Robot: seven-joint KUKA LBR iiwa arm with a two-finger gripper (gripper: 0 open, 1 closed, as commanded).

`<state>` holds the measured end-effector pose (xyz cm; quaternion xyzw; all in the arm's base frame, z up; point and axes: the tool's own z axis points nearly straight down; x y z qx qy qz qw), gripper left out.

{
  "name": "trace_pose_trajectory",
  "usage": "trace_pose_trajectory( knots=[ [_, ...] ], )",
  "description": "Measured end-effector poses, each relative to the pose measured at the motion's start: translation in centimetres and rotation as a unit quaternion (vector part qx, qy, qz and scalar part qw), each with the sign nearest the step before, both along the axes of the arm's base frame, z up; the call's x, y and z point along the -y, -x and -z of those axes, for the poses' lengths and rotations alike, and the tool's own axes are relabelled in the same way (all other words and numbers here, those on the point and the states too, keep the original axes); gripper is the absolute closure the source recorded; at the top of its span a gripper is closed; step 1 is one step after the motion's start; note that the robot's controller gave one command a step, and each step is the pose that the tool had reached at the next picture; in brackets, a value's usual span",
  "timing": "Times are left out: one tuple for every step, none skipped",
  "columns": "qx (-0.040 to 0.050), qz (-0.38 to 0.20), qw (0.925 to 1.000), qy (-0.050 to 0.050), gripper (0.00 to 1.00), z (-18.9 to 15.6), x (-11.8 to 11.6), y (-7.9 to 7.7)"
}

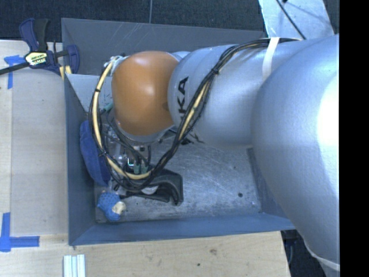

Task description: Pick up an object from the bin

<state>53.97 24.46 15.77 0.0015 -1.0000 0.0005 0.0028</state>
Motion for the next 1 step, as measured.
trace_pose_trajectory(
  knots=[
    [0.0046,-0.028,0.9996,0.000,0.00,9.04,7.51,1.86]
  ],
)
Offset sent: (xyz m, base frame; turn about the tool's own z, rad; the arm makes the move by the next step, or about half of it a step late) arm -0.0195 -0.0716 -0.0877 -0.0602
